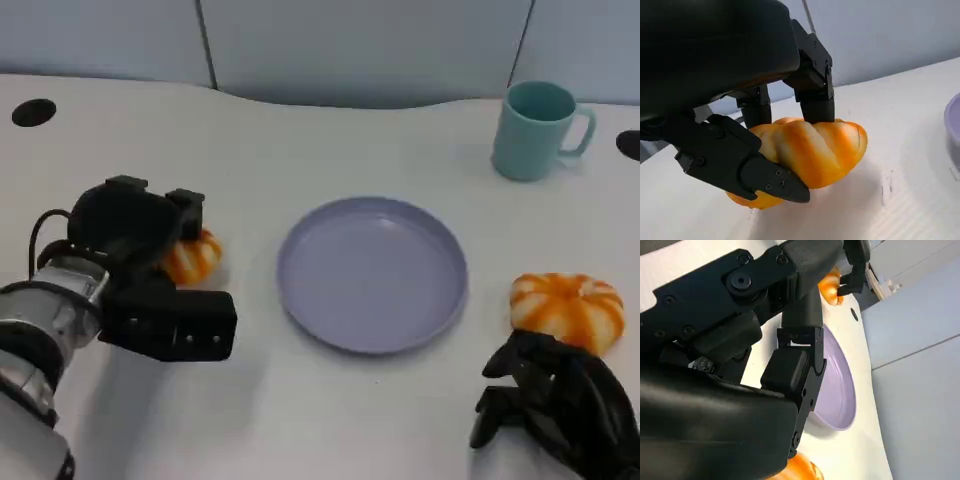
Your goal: Grasp the bread from the table and place it into the plate.
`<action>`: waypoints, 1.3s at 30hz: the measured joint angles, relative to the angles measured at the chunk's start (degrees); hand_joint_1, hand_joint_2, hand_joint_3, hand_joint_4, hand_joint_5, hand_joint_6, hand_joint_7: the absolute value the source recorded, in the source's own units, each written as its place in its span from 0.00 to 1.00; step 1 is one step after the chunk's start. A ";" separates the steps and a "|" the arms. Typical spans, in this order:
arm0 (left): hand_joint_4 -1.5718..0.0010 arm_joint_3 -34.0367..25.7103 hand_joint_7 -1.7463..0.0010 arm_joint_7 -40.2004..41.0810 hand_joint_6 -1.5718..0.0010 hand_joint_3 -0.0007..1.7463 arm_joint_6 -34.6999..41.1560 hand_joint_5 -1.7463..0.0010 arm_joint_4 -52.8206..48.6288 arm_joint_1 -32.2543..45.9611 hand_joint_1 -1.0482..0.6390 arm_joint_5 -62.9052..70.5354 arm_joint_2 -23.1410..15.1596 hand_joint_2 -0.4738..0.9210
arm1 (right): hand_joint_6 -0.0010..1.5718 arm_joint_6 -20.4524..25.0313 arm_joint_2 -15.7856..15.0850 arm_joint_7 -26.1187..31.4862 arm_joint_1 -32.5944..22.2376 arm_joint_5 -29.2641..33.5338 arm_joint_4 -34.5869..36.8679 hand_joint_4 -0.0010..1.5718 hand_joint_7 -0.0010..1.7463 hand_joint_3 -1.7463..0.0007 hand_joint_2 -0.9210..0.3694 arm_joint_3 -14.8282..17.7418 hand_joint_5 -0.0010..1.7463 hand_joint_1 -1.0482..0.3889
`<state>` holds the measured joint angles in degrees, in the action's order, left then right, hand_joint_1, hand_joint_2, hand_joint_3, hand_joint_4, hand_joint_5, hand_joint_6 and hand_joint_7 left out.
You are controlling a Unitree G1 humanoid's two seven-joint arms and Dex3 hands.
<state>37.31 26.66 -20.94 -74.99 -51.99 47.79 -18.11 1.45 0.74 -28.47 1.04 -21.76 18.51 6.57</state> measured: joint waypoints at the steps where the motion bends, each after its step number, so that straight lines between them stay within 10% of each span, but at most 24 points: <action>1: 0.45 0.00 0.08 0.56 0.58 0.16 -0.56 0.00 0.25 -0.35 0.51 0.04 0.00 0.99 | 0.77 -0.13 0.00 0.00 0.22 0.00 0.33 0.89 0.50 1.00 0.11 0.04 0.52 0.07; 5: 0.46 -0.22 0.01 1.17 0.62 0.21 -2.47 0.00 1.39 -2.12 0.49 0.04 0.00 0.99 | 0.77 -0.96 0.00 -0.01 0.70 0.04 1.44 0.90 0.49 1.00 0.12 0.05 0.51 0.08; 10: 0.45 -0.17 0.36 3.74 0.48 0.10 -3.51 0.00 3.02 -2.97 0.48 0.32 0.13 1.00 | 0.78 -1.13 -0.01 -0.01 0.79 0.02 2.03 0.90 0.48 1.00 0.12 0.24 0.50 0.07; 13: 0.45 -0.05 0.09 3.94 0.56 0.11 -4.26 0.00 3.56 -3.50 0.51 0.37 0.47 0.99 | 0.78 -1.26 -0.12 -0.14 0.79 0.02 2.03 0.90 0.47 1.00 0.11 0.27 0.50 0.08; 17: 0.43 0.43 0.01 5.40 0.58 0.17 -5.74 0.00 3.99 -3.83 0.50 0.49 2.04 0.97 | 0.78 -1.38 -0.48 -0.22 0.75 0.81 1.99 0.91 0.48 0.99 0.11 0.16 0.50 0.07; 22: 0.44 1.57 0.05 6.27 0.57 0.17 -6.25 0.00 4.00 -4.17 0.48 1.20 5.57 0.94 | 0.77 -1.38 -0.90 -0.19 0.27 1.16 1.72 0.90 0.49 0.99 0.10 0.06 0.51 0.08; 26: 0.43 1.67 0.31 6.23 0.49 0.17 -7.02 0.00 3.98 -4.29 0.45 1.19 8.58 0.93 | 0.77 -1.38 -1.13 -0.13 0.12 1.55 1.26 0.89 0.50 0.99 0.10 0.03 0.52 0.09; 32: 0.42 3.05 0.15 6.16 0.54 0.15 -7.14 0.00 3.26 -5.14 0.42 2.22 12.35 0.98 | 0.76 -1.38 -1.14 -0.11 -0.29 1.73 0.30 0.88 0.50 0.99 0.10 -0.05 0.53 0.09; 39: 0.41 3.02 0.24 4.16 0.53 0.12 -7.22 0.00 2.52 -6.21 0.43 2.19 15.25 0.96 | 0.76 -1.37 -1.11 -0.10 -1.30 1.74 -1.15 0.88 0.50 1.00 0.10 -0.76 0.53 0.09</action>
<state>40.33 30.82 -28.16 -72.47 -58.20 49.98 -2.85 0.07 -0.37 -28.57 -0.26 -20.02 17.36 5.80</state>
